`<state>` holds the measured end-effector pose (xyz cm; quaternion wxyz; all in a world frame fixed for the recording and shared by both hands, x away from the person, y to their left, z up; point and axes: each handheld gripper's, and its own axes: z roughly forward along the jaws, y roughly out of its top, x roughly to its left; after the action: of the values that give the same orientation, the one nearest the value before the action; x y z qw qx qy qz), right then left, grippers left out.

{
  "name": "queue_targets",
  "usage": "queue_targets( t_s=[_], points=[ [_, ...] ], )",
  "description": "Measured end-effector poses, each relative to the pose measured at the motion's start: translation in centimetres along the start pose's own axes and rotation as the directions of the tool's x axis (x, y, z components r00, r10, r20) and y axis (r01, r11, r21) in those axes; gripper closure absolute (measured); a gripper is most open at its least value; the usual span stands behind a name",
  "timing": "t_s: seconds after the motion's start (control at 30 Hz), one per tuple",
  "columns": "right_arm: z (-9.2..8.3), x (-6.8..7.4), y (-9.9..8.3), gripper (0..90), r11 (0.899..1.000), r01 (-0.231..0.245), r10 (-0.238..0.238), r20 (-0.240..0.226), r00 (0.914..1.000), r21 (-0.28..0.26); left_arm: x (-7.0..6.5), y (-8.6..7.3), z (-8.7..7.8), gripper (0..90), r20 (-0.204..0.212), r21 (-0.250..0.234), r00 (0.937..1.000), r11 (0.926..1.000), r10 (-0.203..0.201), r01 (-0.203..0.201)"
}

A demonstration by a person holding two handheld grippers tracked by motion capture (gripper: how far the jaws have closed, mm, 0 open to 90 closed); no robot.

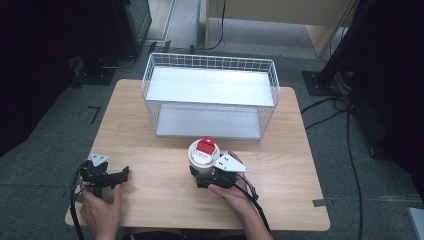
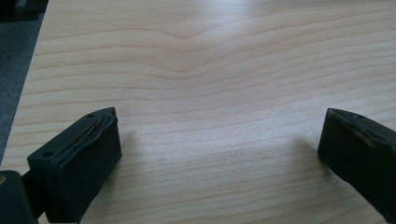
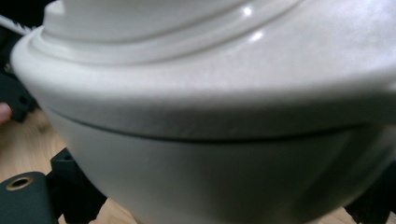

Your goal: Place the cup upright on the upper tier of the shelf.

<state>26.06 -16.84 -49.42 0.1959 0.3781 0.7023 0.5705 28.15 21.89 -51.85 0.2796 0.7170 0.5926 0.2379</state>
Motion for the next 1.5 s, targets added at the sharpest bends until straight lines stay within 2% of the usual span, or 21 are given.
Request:
queue_targets(
  t_s=[0.07, 0.63, 0.8, 1.13, 1.37, 1.5],
  points=[
    [-0.2, 0.1, 0.5, 8.4, 1.0, 0.007, -0.006, 0.019, 0.9998, -0.023, 0.0, 0.0, 0.0, 0.0, 0.0, 0.0, 1.0, 1.0, 0.0, 0.0],
    [-1.4, 1.3, 4.3, 8.4, 0.992, 0.057, -0.051, 0.059, 0.9969, -0.112, 0.0, 0.0, 0.0, 0.0, -0.001, -0.002, 1.0, 1.0, -0.001, 0.001],
    [-1.6, 1.5, 5.4, 8.4, 0.989, 0.054, -0.044, 0.074, 0.9963, -0.14, 0.0, 0.0, 0.0, 0.0, -0.001, -0.002, 1.0, 1.0, 0.001, -0.001],
    [-2.0, 1.2, 7.4, 8.4, 0.981, 0.069, -0.049, 0.111, 0.9926, -0.183, 0.0, 0.0, 0.0, 0.0, -0.001, -0.002, 1.0, 1.0, 0.001, -0.001],
    [-2.3, 0.8, 9.2, 8.4, 0.974, 0.095, -0.066, 0.146, 0.9871, -0.205, 0.0, 0.0, 0.0, 0.0, 0.0, 0.001, 1.0, 1.0, 0.003, -0.003],
    [-2.3, 0.7, 10.1, 8.4, 0.971, 0.102, -0.071, 0.15, 0.9862, -0.215, 0.0, 0.0, 0.0, 0.0, 0.0, 0.001, 1.0, 1.0, 0.003, -0.003]
  ],
)
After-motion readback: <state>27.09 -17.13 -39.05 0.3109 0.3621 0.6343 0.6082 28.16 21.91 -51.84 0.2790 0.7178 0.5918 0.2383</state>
